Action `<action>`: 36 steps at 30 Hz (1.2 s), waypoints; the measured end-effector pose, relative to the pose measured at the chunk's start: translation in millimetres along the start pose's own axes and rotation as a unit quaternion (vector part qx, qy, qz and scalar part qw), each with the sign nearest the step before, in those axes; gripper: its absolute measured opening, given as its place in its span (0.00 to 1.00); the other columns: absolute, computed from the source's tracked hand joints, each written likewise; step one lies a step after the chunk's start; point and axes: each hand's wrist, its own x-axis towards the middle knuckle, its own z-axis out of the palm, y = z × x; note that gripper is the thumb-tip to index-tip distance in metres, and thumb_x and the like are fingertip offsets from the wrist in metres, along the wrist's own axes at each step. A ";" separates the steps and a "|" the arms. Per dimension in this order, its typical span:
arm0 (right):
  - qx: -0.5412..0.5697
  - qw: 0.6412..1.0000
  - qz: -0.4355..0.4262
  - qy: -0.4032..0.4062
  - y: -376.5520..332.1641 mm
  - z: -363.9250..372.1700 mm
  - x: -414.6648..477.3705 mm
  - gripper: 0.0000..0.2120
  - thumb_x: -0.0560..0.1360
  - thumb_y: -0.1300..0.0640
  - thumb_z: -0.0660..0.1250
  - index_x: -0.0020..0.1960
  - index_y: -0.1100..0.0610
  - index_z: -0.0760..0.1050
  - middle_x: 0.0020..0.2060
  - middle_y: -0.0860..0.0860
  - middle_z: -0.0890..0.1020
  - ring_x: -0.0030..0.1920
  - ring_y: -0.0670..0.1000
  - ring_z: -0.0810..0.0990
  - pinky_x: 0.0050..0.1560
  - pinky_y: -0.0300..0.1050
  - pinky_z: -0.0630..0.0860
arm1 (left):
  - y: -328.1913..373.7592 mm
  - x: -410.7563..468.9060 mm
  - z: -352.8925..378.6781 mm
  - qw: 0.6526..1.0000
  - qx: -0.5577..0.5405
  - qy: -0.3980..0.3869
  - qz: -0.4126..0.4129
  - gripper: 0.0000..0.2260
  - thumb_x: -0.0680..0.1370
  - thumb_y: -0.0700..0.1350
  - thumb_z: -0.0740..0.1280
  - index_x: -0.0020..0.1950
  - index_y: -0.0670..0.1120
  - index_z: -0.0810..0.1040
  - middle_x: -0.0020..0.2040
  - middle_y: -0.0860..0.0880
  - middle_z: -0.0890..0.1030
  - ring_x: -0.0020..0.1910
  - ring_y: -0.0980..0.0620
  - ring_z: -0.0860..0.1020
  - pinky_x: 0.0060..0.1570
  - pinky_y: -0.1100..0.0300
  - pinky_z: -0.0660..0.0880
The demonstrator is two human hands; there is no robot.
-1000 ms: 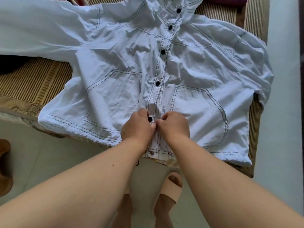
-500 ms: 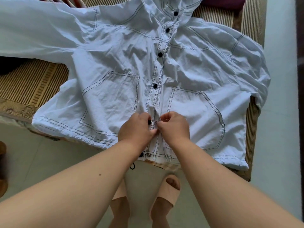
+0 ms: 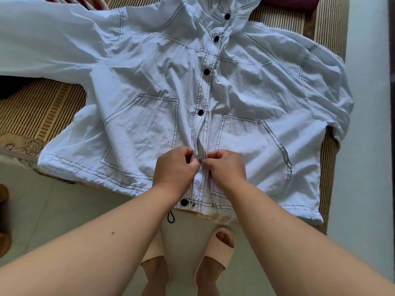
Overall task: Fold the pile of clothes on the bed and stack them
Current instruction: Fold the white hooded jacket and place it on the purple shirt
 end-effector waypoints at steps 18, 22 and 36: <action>0.117 0.991 0.019 -0.059 3.3 -9.1 6.1 0.06 0.70 0.67 0.71 0.38 0.58 0.79 0.37 0.59 0.82 0.39 0.55 0.78 0.50 0.59 0.78 | 0.0 5.7 10.3 0.996 -0.077 -0.019 -0.029 0.05 0.74 0.45 0.72 0.49 0.51 0.85 0.37 0.61 0.80 0.35 0.70 0.72 0.35 0.84 0.64; 0.122 0.989 0.013 -0.083 3.4 -13.4 4.3 0.03 0.71 0.65 0.72 0.42 0.60 0.80 0.35 0.57 0.80 0.36 0.52 0.77 0.43 0.51 0.77 | 1.2 8.9 10.6 0.996 -0.074 -0.022 -0.033 0.04 0.73 0.47 0.73 0.47 0.51 0.85 0.33 0.63 0.76 0.36 0.67 0.75 0.34 0.82 0.64; 0.067 0.992 0.074 -0.078 -11.5 -11.8 9.7 0.10 0.69 0.66 0.74 0.37 0.58 0.73 0.33 0.58 0.77 0.31 0.53 0.74 0.30 0.43 0.70 | 0.6 8.5 4.6 0.993 -0.064 -0.090 0.042 0.11 0.73 0.40 0.70 0.44 0.57 0.77 0.39 0.60 0.79 0.41 0.61 0.78 0.38 0.76 0.68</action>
